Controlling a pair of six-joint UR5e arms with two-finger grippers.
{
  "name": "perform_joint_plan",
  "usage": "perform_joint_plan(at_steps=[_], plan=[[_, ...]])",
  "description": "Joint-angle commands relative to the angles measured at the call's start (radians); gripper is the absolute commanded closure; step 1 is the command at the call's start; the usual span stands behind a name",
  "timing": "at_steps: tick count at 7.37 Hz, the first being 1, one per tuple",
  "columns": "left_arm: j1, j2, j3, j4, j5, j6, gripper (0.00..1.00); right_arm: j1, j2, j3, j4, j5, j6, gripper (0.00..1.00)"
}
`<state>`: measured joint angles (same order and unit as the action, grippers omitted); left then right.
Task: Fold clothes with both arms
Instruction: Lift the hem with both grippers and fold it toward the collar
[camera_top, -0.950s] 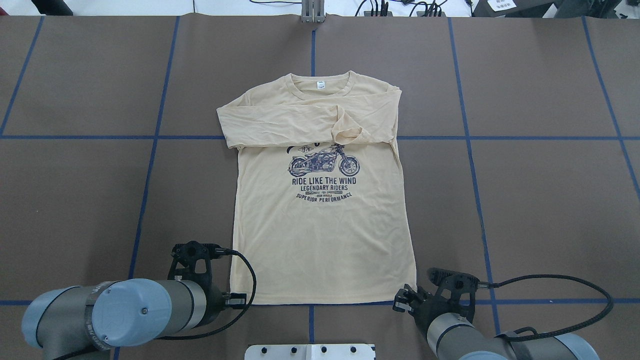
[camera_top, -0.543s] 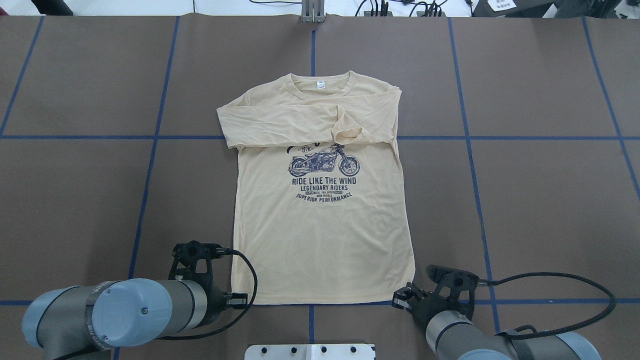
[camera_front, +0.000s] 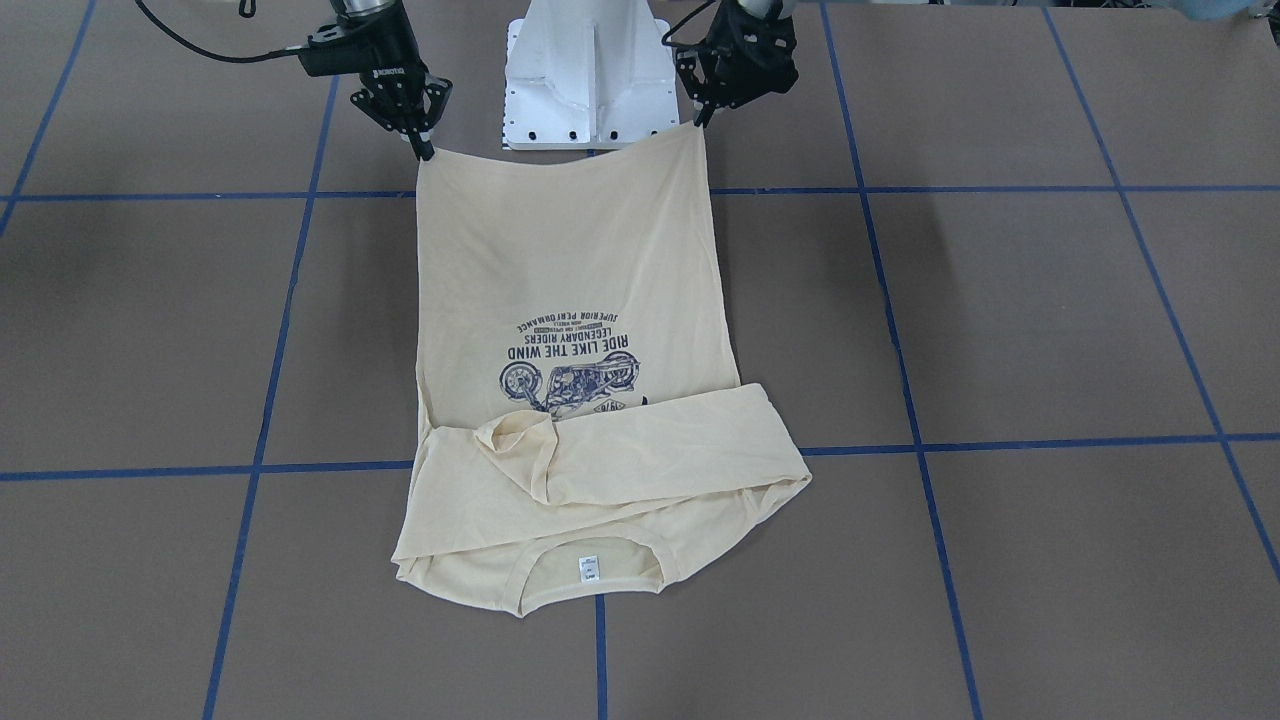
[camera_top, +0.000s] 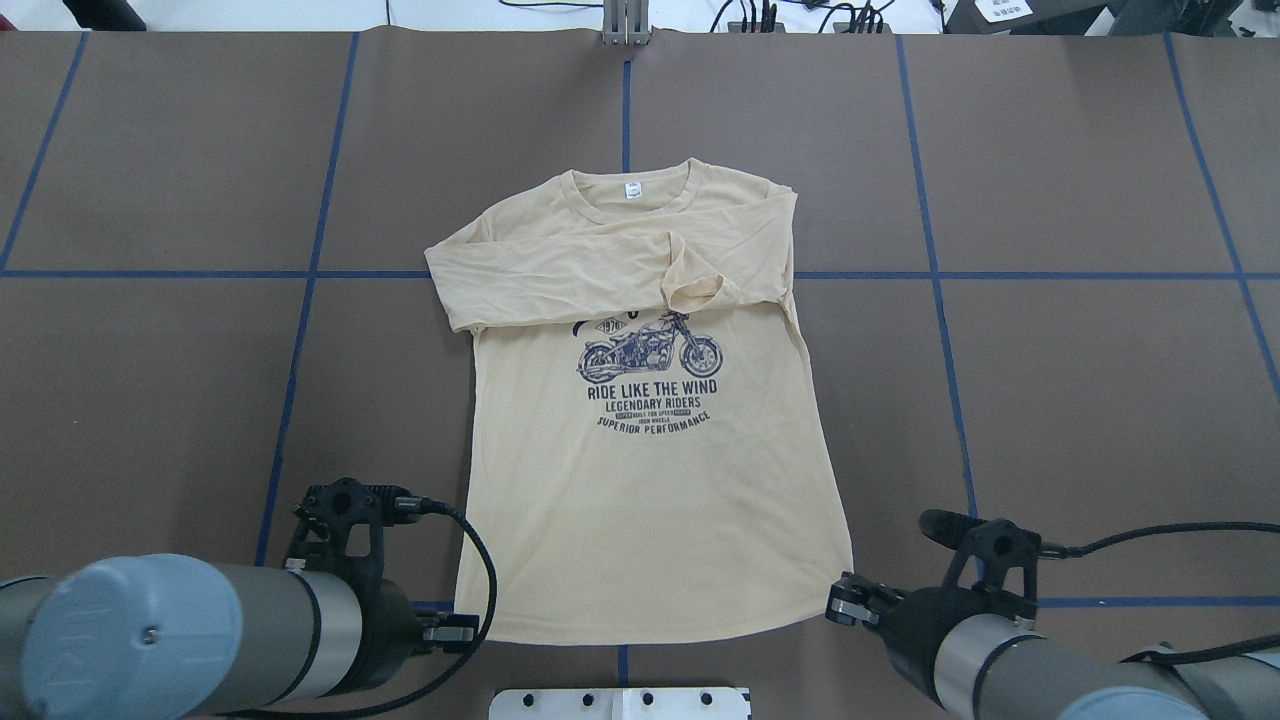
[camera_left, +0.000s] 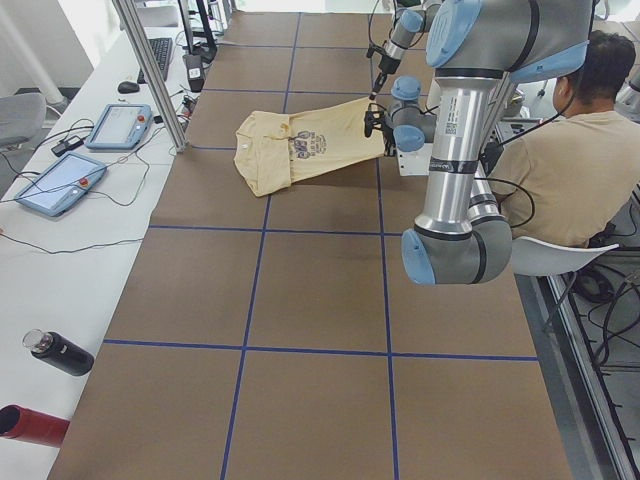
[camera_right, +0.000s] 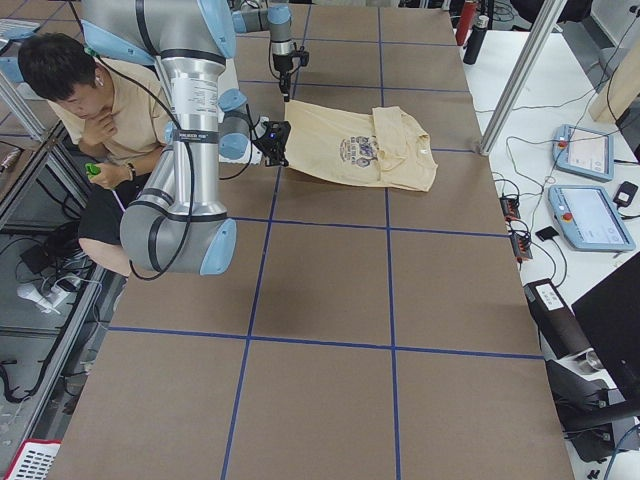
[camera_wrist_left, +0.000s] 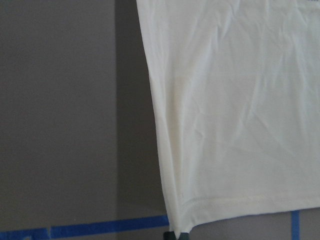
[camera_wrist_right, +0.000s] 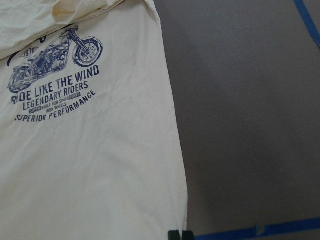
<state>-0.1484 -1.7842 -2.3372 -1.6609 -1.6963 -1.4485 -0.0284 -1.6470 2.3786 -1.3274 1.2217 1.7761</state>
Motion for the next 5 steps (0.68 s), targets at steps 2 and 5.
perform_joint_plan(at_steps=[2,5], plan=[[0.058,-0.01,-0.24,0.239,-0.051,-0.003,1.0,-0.064,-0.031,0.321,-0.22,0.094,-0.001,1.0],[-0.076,-0.13,0.001,0.237,-0.034,0.022,1.0,0.167,0.257,0.039,-0.272,0.117,-0.081,1.0]])
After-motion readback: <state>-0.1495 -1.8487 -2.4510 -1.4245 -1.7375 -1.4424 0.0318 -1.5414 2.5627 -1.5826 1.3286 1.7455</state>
